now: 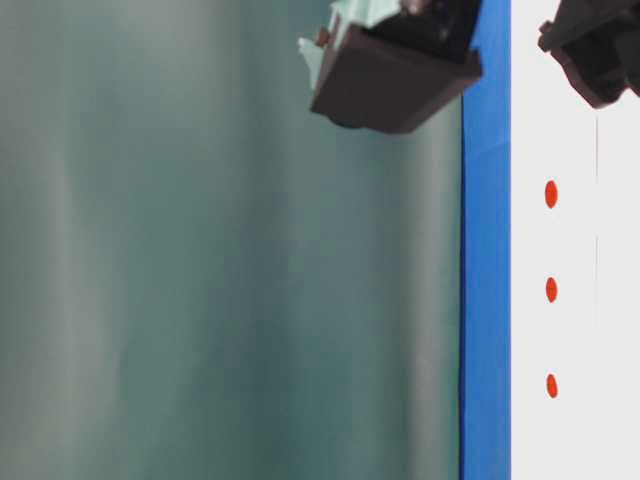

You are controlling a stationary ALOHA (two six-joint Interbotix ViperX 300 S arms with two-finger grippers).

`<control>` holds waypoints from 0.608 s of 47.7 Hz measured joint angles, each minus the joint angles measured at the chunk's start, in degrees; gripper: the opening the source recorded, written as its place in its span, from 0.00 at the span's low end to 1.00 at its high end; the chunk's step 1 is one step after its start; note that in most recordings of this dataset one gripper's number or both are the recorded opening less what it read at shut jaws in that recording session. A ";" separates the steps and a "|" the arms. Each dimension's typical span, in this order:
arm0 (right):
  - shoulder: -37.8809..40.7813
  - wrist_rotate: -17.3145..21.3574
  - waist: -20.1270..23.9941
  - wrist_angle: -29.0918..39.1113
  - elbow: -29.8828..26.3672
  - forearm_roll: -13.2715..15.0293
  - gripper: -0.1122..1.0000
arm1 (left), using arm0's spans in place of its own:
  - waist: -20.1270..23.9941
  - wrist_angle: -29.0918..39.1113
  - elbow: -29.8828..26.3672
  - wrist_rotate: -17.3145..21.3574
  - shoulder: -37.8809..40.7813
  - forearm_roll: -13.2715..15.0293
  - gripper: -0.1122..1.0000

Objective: Hit the mark with a hammer.
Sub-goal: 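Lower the mallet onto the table and open the right gripper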

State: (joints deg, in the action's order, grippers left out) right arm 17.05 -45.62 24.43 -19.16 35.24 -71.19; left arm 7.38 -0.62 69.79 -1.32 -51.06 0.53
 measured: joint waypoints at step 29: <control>-5.71 -1.05 0.09 0.70 1.14 0.26 0.85 | 0.00 0.09 0.00 -1.41 -0.09 0.09 0.76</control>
State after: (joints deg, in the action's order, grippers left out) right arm 11.34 -46.67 24.52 -18.46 36.39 -70.93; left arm 7.38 -0.53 69.79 -2.72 -51.15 0.62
